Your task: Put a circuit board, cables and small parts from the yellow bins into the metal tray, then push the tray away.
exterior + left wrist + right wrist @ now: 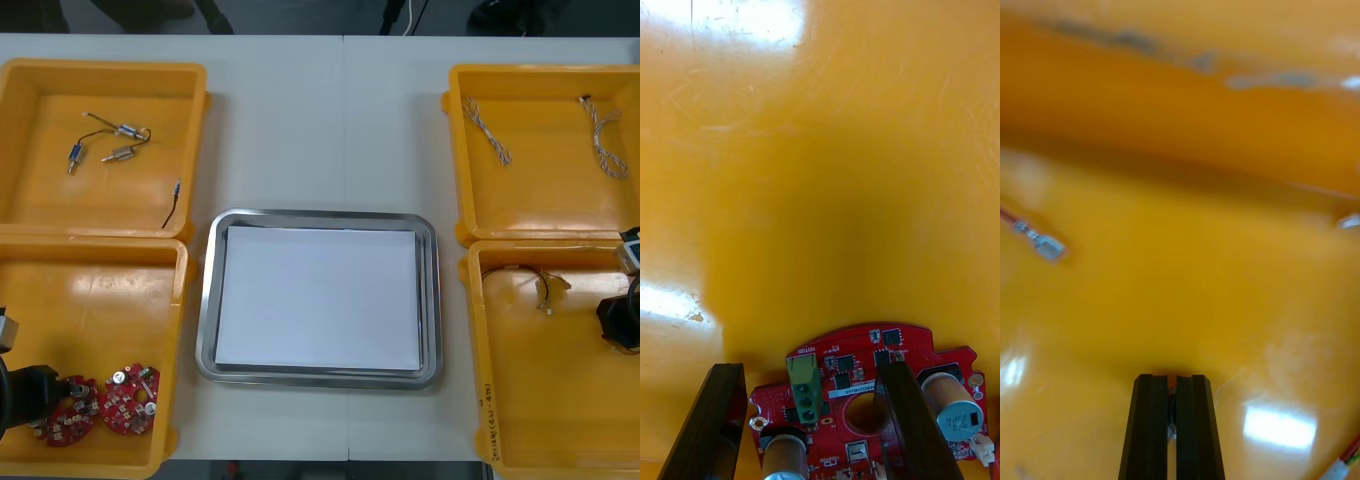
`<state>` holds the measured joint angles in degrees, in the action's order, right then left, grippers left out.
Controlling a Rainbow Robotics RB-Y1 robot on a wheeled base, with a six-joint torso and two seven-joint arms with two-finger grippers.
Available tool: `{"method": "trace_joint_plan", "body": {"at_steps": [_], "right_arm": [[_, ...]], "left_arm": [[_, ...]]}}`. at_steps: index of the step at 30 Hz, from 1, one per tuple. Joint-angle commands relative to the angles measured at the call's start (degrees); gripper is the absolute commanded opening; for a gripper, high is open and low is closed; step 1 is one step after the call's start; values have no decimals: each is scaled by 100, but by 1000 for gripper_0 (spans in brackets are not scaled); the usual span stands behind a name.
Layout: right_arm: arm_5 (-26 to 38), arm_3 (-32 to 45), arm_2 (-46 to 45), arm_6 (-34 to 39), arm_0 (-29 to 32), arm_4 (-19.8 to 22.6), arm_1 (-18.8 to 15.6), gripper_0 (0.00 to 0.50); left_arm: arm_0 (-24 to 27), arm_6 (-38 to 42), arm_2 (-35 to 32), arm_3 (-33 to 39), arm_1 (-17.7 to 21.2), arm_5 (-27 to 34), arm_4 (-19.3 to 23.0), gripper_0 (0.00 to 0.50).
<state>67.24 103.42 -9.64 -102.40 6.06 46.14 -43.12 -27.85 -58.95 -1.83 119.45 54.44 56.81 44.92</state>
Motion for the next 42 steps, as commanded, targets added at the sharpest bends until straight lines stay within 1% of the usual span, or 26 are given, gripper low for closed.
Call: {"method": "trace_joint_plan", "body": {"at_steps": [1,2,3,13,17,18,19,20,22,23,24,25,26,28,32,39,42], "right_arm": [[597,601,-354,-87,80,70,-118,0],[677,653,-390,-78,80,79,-118,0],[887,812,-495,-61,80,97,-118,0],[1292,1146,-644,62,80,202,-109,0],[1468,1269,-644,124,80,264,23,0],[1555,1365,-644,159,80,264,137,0],[1555,1365,-644,159,80,264,137,0],[1661,1515,-653,220,80,255,269,0],[1775,1682,-662,273,80,202,392,0],[1845,1761,-671,308,80,193,471,0],[1933,1849,-697,343,80,185,533,0],[2021,1919,-715,361,80,185,603,0],[2021,1919,-715,361,80,185,603,0],[2215,2112,-768,422,80,158,752,0],[2408,2306,-768,484,80,97,955,0],[2557,2499,-768,546,80,-53,1359,0],[2557,2534,-768,537,80,-123,1456,0]], "left_arm": [[-256,-635,78,0,260,-108,-62,500],[-247,-644,78,0,260,-108,-62,500],[-247,-635,78,0,260,-108,-62,500],[-159,-600,174,-53,260,-152,-150,500],[-150,-591,174,-53,260,-152,-150,500],[-142,-582,183,-53,260,-152,-141,500],[-142,-582,183,-53,260,-152,-141,500],[-133,-582,183,-53,260,-152,-150,496],[-133,-582,183,-53,260,-152,-150,378],[-133,-582,183,-53,260,-152,-141,202],[-124,-582,183,-44,260,-152,-150,72],[-124,-582,183,-44,260,-152,-141,1],[-124,-582,183,-44,260,-152,-141,1],[-115,-574,183,-53,269,-152,-141,0],[-98,-582,183,-44,269,-143,-124,0],[-27,-582,165,-44,286,-126,-115,0],[43,-591,86,-44,295,41,-62,0]]}}
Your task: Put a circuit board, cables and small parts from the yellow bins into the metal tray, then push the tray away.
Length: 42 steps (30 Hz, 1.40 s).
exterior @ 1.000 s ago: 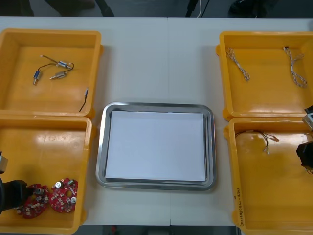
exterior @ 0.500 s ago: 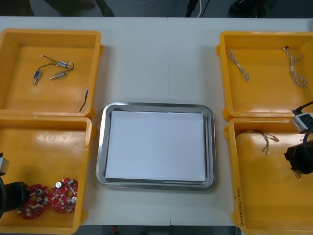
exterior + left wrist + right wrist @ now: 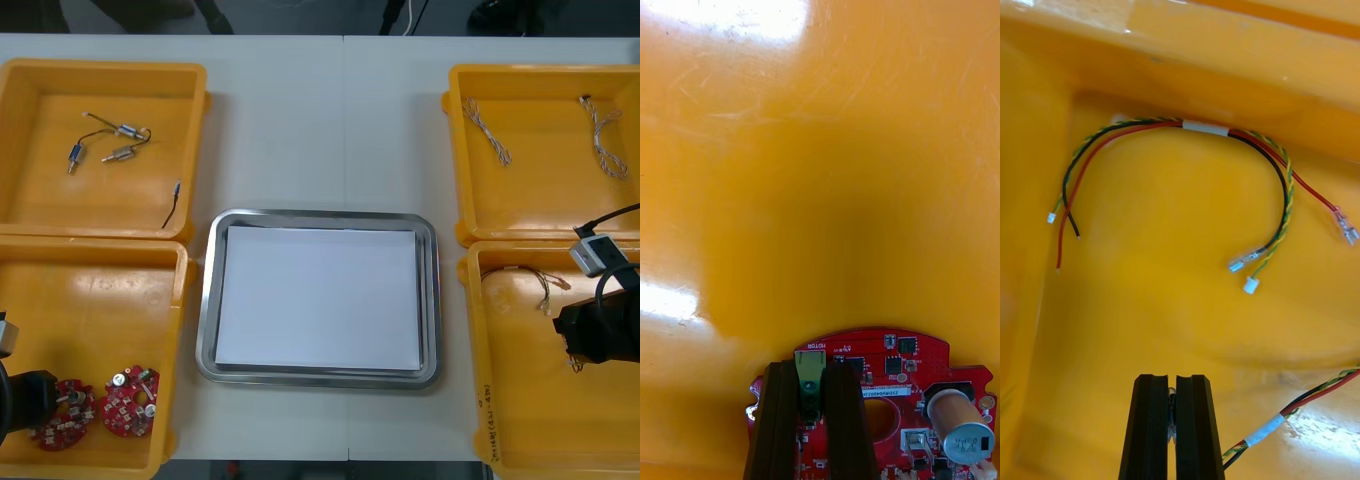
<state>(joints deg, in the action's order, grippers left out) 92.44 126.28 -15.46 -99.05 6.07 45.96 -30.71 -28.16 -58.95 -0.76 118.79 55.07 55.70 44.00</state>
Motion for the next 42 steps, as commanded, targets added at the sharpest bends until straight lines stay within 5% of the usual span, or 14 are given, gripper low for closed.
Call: {"method": "trace_joint_plan", "body": {"at_steps": [1,12,14,16,30,42], "right_arm": [[37,248,-177,201,79,-122,224,0],[46,248,-150,193,105,-210,224,2],[46,248,-159,210,105,-219,224,215],[46,248,-159,219,105,-254,224,500],[529,520,-467,562,26,-316,188,500],[1101,1048,-616,2671,-220,-201,-436,500]], "left_arm": [[109,-600,-56,22,232,240,47,0],[452,-644,-354,66,232,767,346,0],[531,-644,-442,75,232,908,399,0],[645,-653,-530,83,232,1083,469,0],[1313,-644,-1207,365,232,2419,997,0],[2175,-459,-1304,927,302,3659,988,0]]}}
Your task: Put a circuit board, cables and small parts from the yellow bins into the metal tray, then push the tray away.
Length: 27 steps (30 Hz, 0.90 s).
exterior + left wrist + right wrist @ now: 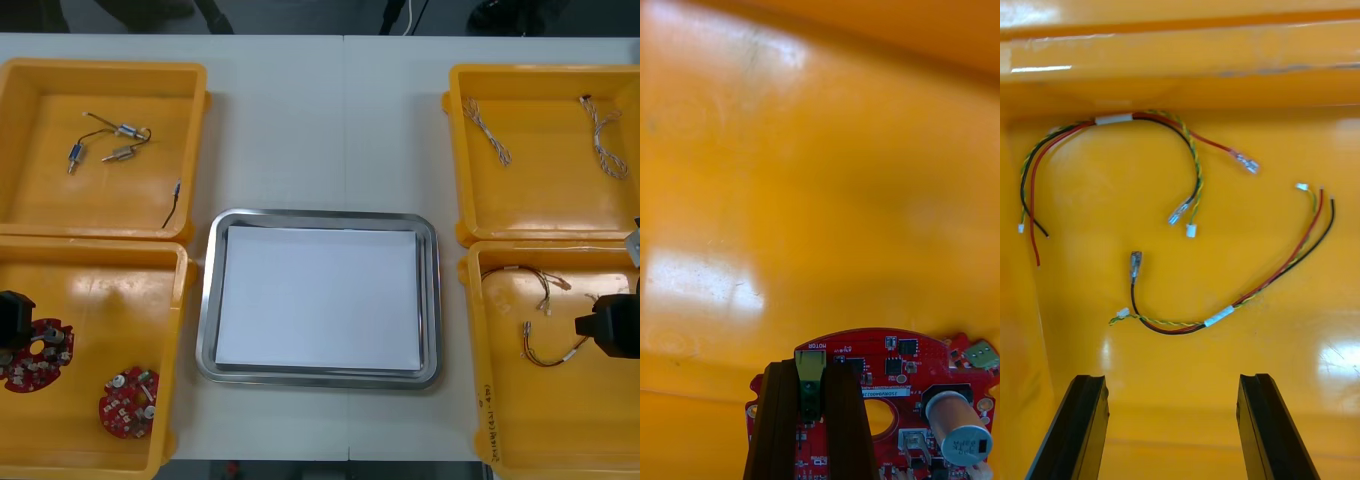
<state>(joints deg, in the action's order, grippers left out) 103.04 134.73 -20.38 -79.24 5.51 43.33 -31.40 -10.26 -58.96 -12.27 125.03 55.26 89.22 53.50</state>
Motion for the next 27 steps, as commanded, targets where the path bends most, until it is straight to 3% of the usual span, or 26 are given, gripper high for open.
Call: {"method": "trace_joint_plan", "body": {"at_steps": [1,8,16,22,27], "right_arm": [[49,203,-124,980,-181,53,-402,500],[49,185,-45,2483,-225,27,-516,500],[32,-263,228,3766,-401,53,-613,500],[-144,-694,395,4408,-419,88,-596,500],[-232,-957,518,4487,-392,44,-499,500]], "left_arm": [[463,-441,-153,347,283,394,55,0],[929,-265,-38,707,283,728,257,0],[1580,-37,577,980,283,754,143,0],[2125,165,1157,1033,275,754,73,0],[2625,482,1737,1059,187,754,-77,0]]}}
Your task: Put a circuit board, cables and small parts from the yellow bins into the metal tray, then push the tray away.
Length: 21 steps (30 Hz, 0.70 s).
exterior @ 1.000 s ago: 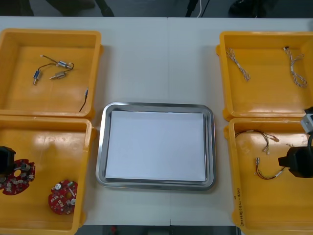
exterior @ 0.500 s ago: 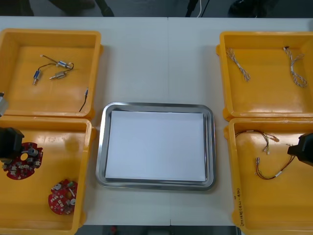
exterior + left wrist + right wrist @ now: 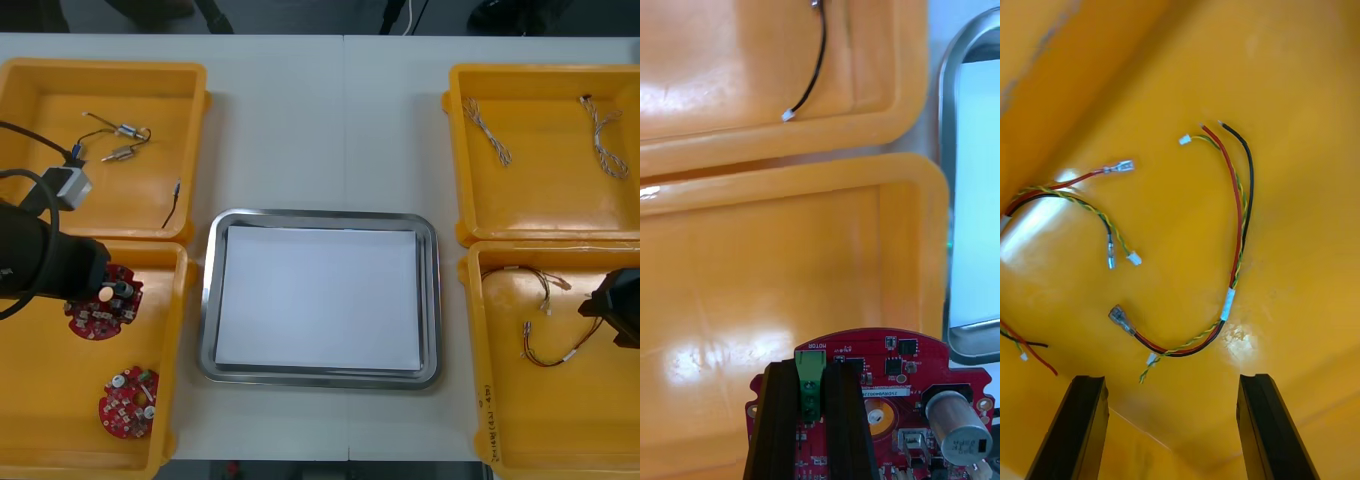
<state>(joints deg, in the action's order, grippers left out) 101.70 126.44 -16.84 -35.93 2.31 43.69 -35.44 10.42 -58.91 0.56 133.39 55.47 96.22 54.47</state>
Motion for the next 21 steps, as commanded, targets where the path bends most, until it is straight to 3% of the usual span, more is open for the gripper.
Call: {"method": "trace_joint_plan", "body": {"at_steps": [1,11,21], "right_arm": [[-133,-216,172,165,-73,-9,-50,500],[-459,-849,348,174,-56,-53,64,500],[-740,-1201,638,227,-56,-132,125,500]], "left_arm": [[698,591,647,240,131,55,-262,0],[1647,1330,1957,258,-194,55,-780,0],[2254,2112,3152,258,-616,20,-1360,0]]}}
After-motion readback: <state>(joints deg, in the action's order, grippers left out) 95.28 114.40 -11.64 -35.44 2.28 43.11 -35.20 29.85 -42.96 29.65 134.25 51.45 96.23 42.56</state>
